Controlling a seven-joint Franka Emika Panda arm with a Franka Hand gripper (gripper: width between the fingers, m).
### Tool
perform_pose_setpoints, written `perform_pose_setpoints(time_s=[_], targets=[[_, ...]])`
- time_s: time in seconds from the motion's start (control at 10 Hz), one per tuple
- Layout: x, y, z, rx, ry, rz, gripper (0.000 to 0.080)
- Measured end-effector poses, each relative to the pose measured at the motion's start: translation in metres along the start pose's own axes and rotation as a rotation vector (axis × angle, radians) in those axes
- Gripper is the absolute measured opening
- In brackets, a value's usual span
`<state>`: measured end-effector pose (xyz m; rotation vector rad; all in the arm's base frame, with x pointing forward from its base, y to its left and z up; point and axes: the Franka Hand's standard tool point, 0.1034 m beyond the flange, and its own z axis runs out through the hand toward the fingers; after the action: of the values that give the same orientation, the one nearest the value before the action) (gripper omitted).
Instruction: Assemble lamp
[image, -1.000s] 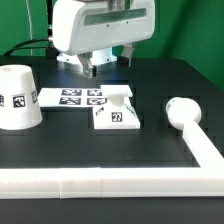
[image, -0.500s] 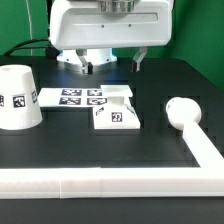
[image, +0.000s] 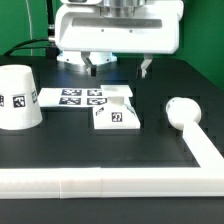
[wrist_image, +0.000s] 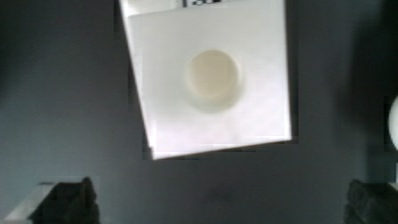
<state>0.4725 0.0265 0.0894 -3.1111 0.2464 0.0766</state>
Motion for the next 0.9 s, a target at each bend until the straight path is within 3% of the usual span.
perform_pose_setpoints(time_s=[0.4, 0.9], targets=[[-0.004, -0.001, 0.025, 0.010, 0.020, -0.053, 0.0700], [-0.013, 0.000, 0.034, 0.014, 0.004, -0.161, 0.0700]])
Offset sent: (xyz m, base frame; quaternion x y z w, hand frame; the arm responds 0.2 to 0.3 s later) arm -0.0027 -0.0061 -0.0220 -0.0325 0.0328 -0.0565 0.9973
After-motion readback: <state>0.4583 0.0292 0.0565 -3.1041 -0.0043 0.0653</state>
